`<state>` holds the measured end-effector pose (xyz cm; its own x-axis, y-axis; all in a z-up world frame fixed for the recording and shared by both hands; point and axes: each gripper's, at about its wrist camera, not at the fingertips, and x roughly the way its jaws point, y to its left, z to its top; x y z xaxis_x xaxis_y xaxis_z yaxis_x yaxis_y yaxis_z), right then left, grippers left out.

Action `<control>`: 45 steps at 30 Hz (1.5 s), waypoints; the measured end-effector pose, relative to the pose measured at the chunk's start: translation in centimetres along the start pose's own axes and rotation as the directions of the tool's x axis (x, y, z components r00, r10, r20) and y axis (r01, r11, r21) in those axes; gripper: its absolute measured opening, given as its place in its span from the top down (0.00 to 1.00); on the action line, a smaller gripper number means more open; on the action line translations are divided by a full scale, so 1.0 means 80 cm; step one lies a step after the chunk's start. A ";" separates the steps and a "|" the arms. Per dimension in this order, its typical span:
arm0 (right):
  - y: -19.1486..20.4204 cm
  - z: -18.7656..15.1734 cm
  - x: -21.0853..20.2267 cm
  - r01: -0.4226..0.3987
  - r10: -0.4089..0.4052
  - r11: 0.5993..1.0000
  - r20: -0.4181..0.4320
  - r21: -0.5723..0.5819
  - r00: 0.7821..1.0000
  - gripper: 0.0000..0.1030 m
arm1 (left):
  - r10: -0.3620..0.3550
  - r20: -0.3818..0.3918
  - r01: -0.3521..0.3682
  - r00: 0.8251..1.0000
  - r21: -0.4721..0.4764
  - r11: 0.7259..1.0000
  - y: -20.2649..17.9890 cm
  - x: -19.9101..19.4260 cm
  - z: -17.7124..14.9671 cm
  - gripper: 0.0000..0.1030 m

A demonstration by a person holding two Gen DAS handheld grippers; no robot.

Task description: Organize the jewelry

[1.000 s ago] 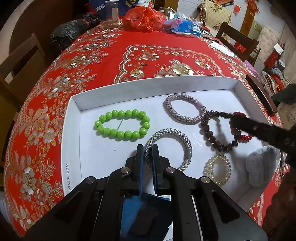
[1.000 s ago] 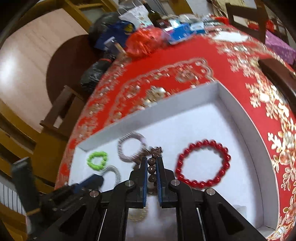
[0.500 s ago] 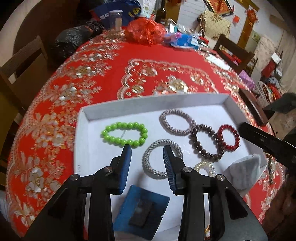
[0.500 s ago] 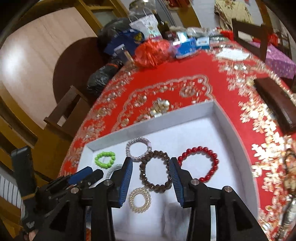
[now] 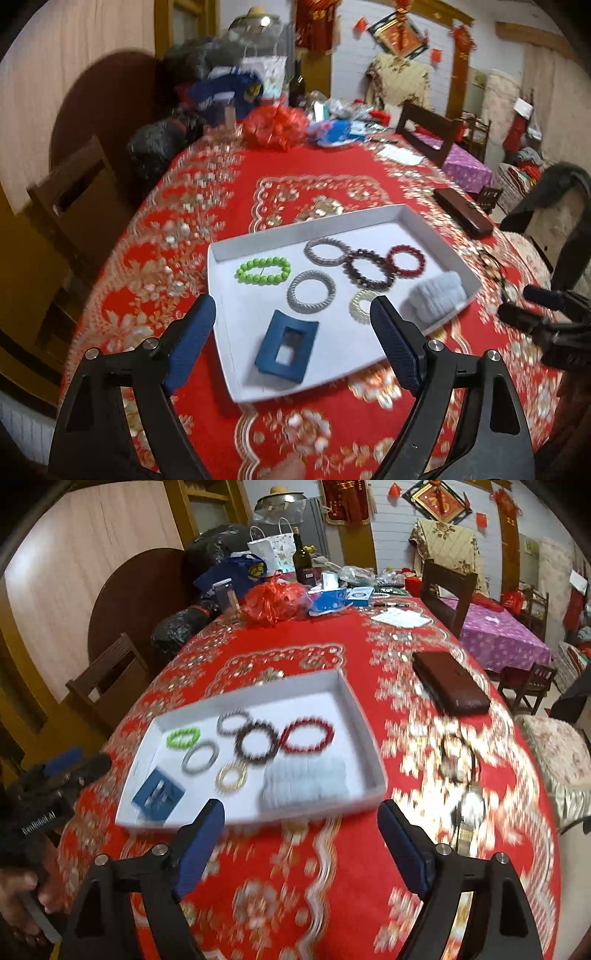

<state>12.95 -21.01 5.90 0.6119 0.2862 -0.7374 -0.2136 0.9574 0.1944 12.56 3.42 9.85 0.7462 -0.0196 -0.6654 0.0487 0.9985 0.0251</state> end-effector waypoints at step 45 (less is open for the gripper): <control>0.040 -0.024 -0.011 0.063 -0.063 0.998 0.037 -0.020 0.997 0.16 | 0.062 -0.146 -0.063 0.987 -0.001 0.998 -0.054 -0.041 -0.065 0.03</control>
<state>10.25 -18.28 5.91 0.6517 0.2269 -0.7238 -0.1899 0.9726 0.1339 6.45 -0.58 8.07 0.6432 0.0500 -0.7640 0.0007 0.9978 0.0659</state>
